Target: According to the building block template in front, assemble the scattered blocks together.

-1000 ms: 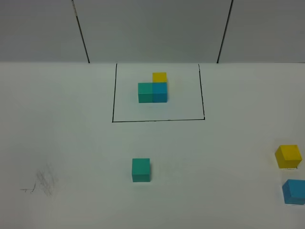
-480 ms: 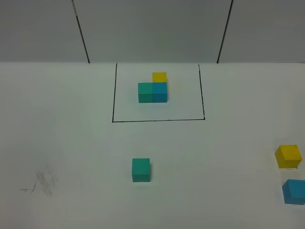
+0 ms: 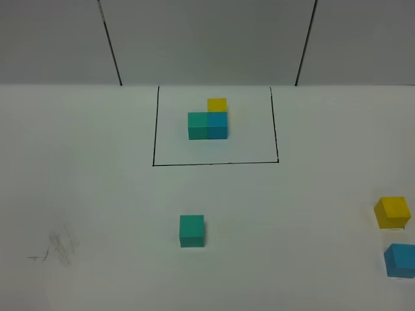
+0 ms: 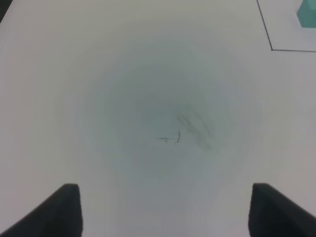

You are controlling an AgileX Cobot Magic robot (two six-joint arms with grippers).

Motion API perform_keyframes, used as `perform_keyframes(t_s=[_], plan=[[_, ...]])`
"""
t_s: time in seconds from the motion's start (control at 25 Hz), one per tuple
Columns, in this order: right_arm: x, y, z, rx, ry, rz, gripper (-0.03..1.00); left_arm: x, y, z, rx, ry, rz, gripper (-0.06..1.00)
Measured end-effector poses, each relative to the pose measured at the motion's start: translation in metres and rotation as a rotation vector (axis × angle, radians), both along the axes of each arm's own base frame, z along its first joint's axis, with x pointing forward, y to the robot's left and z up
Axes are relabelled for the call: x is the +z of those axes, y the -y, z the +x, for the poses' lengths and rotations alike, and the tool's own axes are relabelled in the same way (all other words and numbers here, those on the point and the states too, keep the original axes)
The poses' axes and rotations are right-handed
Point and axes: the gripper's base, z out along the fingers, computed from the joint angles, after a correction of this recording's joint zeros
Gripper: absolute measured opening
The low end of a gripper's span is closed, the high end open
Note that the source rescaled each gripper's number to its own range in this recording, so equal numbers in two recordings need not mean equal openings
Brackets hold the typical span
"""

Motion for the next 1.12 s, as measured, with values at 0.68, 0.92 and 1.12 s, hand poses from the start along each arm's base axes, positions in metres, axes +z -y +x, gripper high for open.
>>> perform_keyframes(t_s=[0.68,0.92,1.12], plan=[[0.015,-0.001,0.117,0.072,-0.455,0.06,1.0,0.0,0.0,0.0,0.0,0.001,-0.001,0.52],[0.001,0.01,0.172,0.028,-0.656,-0.006,0.99,0.0,0.0,0.0,0.001,0.001,-0.001,0.52],[-0.023,0.018,0.201,-0.018,-0.81,-0.044,0.98,0.0,0.0,0.0,0.001,0.001,-0.001,0.52]])
